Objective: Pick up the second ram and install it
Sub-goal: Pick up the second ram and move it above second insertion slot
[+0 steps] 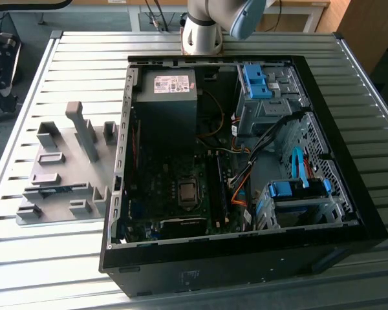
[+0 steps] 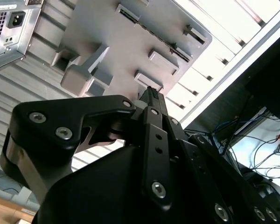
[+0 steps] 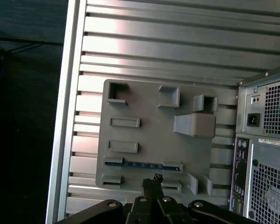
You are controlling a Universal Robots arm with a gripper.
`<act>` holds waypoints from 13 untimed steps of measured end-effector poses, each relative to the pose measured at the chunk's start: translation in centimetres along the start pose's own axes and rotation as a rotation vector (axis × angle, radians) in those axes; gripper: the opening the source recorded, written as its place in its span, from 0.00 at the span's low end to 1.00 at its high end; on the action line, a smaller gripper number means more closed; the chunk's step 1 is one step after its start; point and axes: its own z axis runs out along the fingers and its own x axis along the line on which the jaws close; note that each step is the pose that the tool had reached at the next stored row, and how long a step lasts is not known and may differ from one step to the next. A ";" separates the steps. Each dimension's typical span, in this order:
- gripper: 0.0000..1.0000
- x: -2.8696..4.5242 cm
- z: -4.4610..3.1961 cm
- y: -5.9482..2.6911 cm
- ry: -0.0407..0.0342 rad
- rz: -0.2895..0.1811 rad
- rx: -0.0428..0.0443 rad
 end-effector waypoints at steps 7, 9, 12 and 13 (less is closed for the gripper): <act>0.10 0.00 0.03 -0.06 0.0033 -0.076 -0.0018; 0.10 0.01 0.03 -0.07 0.0041 -0.096 -0.0023; 0.10 0.01 0.04 -0.11 0.0054 -0.124 -0.0029; 0.10 0.01 0.05 -0.13 0.0057 -0.133 -0.0032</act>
